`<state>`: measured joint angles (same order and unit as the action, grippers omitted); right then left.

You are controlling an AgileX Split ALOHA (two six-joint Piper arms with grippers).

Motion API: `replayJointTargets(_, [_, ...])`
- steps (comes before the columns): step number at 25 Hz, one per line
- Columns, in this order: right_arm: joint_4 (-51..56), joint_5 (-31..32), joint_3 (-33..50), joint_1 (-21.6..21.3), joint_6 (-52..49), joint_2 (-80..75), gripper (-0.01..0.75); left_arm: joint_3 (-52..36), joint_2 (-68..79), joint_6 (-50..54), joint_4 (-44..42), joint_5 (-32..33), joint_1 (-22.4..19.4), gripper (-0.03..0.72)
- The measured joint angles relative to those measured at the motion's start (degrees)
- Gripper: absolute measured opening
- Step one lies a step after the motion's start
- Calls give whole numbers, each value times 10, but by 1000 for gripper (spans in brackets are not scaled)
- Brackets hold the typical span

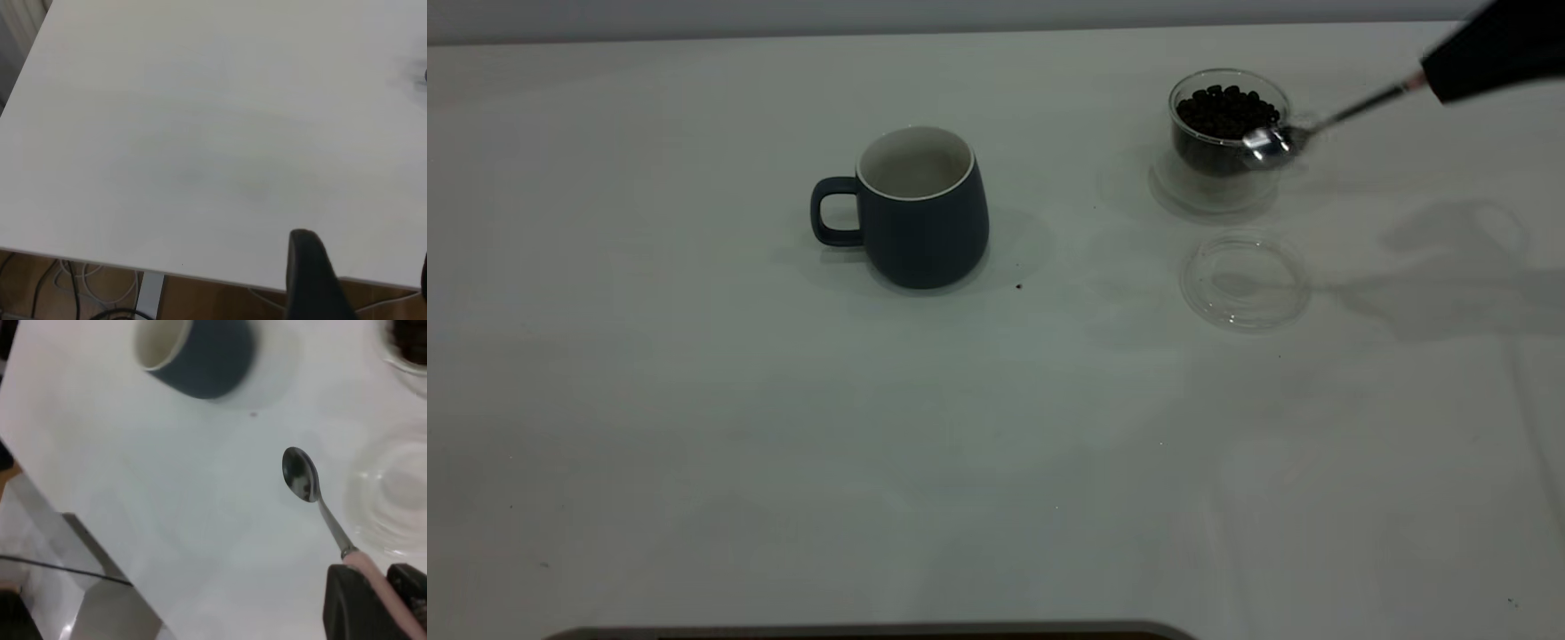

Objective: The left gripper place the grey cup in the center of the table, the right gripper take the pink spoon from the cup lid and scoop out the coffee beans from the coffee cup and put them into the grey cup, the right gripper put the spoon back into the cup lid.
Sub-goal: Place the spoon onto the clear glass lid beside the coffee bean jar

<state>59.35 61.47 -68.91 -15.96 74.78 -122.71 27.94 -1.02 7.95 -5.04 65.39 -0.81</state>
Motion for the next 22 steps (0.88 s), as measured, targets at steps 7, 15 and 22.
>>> replayJointTargets(7, [40, -13, 0, -7, 14, -93, 95, 0, 0, 0, 0, 0, 0, 451])
replayJointTargets(15, [86, -21, 0, -6, 24, -154, 95, 0, 0, 0, 0, 0, 0, 451])
replayJointTargets(22, [129, -23, -3, 7, 41, -193, 95, 0, 0, 0, 0, 0, 0, 451])
